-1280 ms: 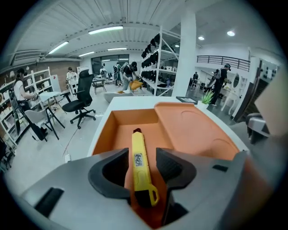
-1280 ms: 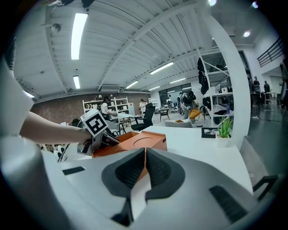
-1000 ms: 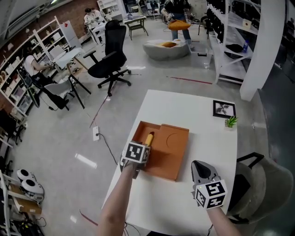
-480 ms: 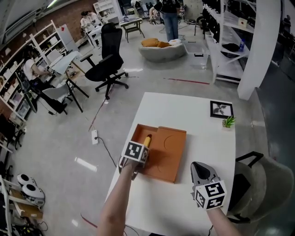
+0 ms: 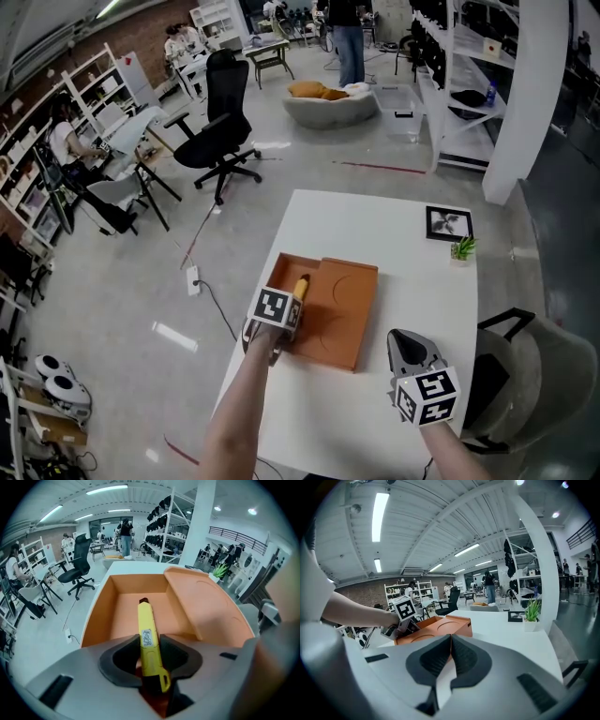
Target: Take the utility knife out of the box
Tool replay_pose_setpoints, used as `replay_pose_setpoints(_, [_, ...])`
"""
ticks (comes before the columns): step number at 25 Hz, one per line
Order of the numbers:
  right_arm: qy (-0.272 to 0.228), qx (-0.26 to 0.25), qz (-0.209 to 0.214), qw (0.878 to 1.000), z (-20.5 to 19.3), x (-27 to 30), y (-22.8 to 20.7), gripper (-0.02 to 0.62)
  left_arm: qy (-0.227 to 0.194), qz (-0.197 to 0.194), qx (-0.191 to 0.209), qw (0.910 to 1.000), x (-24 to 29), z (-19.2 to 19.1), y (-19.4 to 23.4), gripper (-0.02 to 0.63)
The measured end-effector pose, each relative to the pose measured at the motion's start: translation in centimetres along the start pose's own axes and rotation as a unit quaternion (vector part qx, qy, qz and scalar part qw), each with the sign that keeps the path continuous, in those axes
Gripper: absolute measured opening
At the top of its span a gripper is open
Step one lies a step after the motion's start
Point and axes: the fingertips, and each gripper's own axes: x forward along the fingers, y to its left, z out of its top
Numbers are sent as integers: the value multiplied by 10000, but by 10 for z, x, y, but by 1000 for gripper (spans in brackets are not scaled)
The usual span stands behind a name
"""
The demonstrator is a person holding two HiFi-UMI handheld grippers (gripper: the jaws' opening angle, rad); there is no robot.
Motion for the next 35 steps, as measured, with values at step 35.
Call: replay_pose_setpoints(35, [-260,-188,227,9992,18,-27,27,0,-1988,627,-443,9770,-122,10,-10,114])
